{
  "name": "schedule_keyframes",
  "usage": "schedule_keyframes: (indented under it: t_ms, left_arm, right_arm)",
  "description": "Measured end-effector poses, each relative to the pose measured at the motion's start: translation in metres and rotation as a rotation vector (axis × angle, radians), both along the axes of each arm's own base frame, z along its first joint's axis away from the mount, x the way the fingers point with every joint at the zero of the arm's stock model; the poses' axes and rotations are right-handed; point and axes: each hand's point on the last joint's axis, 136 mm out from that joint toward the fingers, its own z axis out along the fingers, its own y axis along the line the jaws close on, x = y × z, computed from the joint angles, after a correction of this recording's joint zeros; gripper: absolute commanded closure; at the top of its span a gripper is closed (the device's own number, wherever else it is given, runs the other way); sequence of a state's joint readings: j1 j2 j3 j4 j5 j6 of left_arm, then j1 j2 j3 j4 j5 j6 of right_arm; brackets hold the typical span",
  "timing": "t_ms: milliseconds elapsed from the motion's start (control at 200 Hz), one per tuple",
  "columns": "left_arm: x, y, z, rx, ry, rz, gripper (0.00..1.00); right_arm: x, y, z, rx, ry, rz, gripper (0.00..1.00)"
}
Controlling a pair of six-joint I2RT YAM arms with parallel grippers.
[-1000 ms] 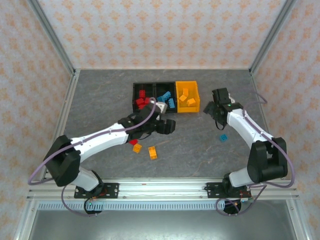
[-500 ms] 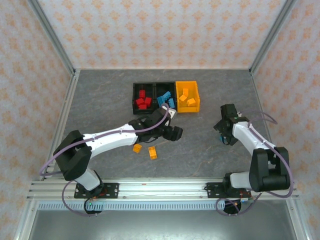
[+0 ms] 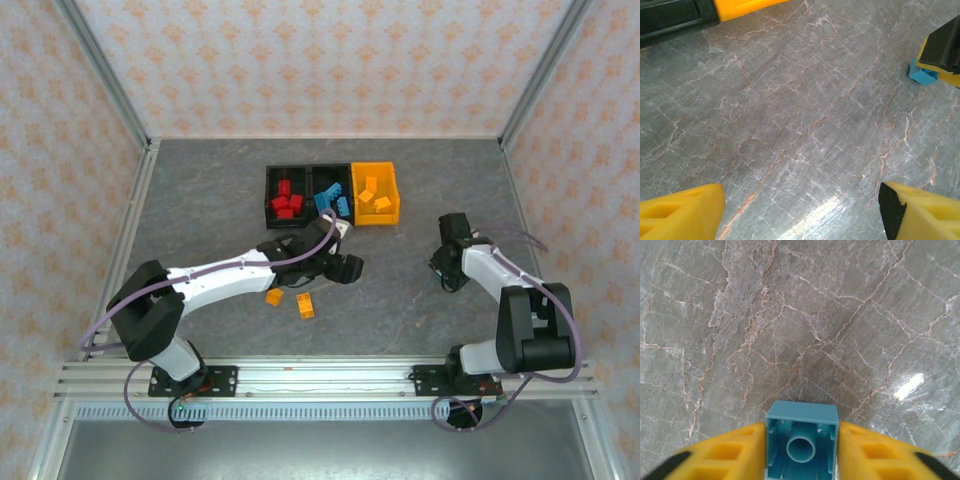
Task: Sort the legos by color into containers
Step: Pick up the lego from the middle-right of the table, then place the lego in the container.
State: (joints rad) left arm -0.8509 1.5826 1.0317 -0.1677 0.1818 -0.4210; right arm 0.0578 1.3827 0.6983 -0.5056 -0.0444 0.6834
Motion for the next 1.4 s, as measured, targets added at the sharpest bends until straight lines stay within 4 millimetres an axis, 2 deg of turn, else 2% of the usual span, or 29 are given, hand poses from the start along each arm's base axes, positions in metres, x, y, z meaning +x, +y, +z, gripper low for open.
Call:
schedule_keyframes:
  t_ms: [100,325,425,521,726,821,896,981,1141,1246,1396]
  left_arm:
    - [-0.001,0.002,-0.003,0.006,0.005,0.001,0.18]
    - [-0.006,0.010,-0.008,0.002,0.024,0.036,0.17]
    - [-0.009,0.024,-0.006,-0.017,0.034,0.082,0.17]
    - [-0.006,0.050,-0.001,-0.045,0.035,0.169,0.17]
    - [0.005,0.121,0.022,-0.150,0.002,0.421,0.17]
    - [0.005,0.147,0.033,-0.193,-0.018,0.509,0.17]
    - [0.004,0.159,0.037,-0.211,-0.019,0.554,0.18]
    - [0.003,0.168,0.037,-0.225,-0.011,0.590,0.18]
    - [0.000,0.171,0.032,-0.236,0.015,0.617,0.18]
    - [-0.001,0.171,0.030,-0.242,0.025,0.627,0.18]
    - [-0.001,0.171,0.030,-0.252,0.035,0.640,0.18]
  right_arm:
    - [0.002,0.000,0.001,0.001,-0.006,0.003,0.71]
    - [0.009,0.008,0.008,0.041,-0.030,0.029,0.71]
    - [0.024,0.016,0.025,0.069,-0.077,0.056,0.71]
    - [0.044,0.029,0.048,0.084,-0.142,0.097,0.70]
    - [0.087,0.082,0.100,0.124,-0.271,0.238,0.70]
    - [0.102,0.110,0.111,0.136,-0.290,0.303,0.70]
    - [0.115,0.136,0.116,0.143,-0.297,0.361,0.70]
    - [0.130,0.168,0.119,0.155,-0.302,0.427,0.70]
    - [0.160,0.220,0.124,0.175,-0.322,0.524,0.70]
    - [0.184,0.244,0.128,0.187,-0.340,0.558,0.70]
    - [0.219,0.267,0.127,0.203,-0.363,0.578,0.70]
